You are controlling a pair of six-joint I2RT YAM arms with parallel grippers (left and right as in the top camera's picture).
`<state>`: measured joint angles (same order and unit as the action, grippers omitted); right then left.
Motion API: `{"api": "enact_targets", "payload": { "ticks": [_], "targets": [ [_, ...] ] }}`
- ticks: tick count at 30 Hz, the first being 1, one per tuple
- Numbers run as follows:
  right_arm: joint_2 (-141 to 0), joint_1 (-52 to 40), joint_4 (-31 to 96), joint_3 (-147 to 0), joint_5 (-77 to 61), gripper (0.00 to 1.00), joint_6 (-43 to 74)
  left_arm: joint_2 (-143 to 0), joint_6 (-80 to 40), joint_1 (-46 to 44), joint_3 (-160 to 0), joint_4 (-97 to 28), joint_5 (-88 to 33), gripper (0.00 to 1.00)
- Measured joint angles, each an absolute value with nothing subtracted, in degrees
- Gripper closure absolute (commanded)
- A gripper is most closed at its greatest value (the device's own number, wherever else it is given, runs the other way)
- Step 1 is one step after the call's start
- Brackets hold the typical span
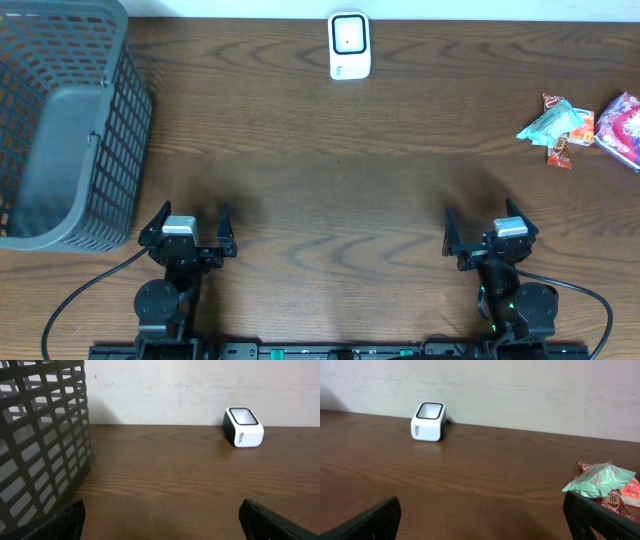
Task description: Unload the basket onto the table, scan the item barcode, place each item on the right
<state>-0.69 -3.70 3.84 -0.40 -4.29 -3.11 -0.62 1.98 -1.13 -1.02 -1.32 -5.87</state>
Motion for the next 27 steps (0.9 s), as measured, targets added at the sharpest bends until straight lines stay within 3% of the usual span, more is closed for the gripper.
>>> {"api": "enact_targets", "payload": {
  "ticks": [27],
  "targets": [
    [-0.69, -2.92, 4.12, -0.40, -1.21, 0.01, 1.19, -0.62, 1.98, -1.13, -1.02, -1.32, -5.87, 0.02]
  ]
}}
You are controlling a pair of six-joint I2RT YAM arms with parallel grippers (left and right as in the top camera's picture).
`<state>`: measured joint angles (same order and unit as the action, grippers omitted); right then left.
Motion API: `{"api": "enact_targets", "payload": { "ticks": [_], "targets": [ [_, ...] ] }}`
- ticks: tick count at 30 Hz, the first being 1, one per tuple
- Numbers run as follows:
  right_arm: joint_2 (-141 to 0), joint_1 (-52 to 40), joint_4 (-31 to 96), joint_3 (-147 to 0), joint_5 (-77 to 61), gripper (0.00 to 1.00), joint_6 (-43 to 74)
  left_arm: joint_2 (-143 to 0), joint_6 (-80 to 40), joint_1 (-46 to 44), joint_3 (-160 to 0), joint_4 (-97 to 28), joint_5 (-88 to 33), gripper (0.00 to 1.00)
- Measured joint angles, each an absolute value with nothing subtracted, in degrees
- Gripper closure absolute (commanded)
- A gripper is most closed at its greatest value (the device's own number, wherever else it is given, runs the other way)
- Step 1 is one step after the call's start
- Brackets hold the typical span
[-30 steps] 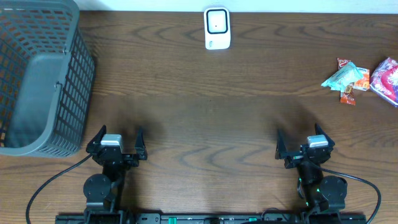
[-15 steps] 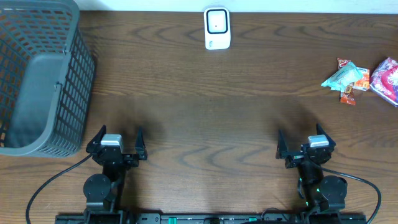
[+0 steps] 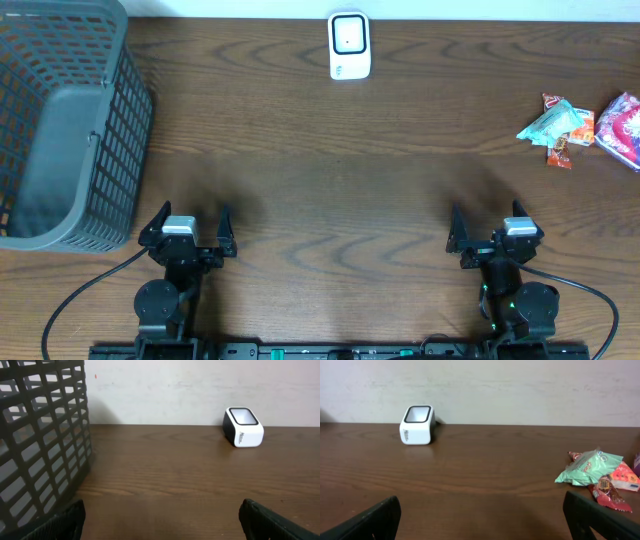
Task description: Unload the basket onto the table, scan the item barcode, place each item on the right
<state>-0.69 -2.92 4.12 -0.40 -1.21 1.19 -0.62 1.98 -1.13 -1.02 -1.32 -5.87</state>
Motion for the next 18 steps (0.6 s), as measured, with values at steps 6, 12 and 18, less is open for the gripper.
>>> {"api": "enact_targets", "payload": {
  "ticks": [6, 12, 18],
  "targets": [
    [-0.69, -2.92, 4.14, -0.40, -1.23, 0.01, 0.97, -0.62, 1.98, -1.13, -1.02, -1.32, -5.89, 0.02],
    [-0.69, -2.92, 4.08, -0.40, -1.52, 0.01, 0.82, -0.62, 1.98, -1.13, -1.02, -1.32, -5.87, 0.02],
    [-0.69, -2.92, 4.08, -0.40, -1.54, 0.01, 0.82, -0.62, 1.98, -1.13, -1.02, -1.32, -5.89, 0.02]
  ]
}}
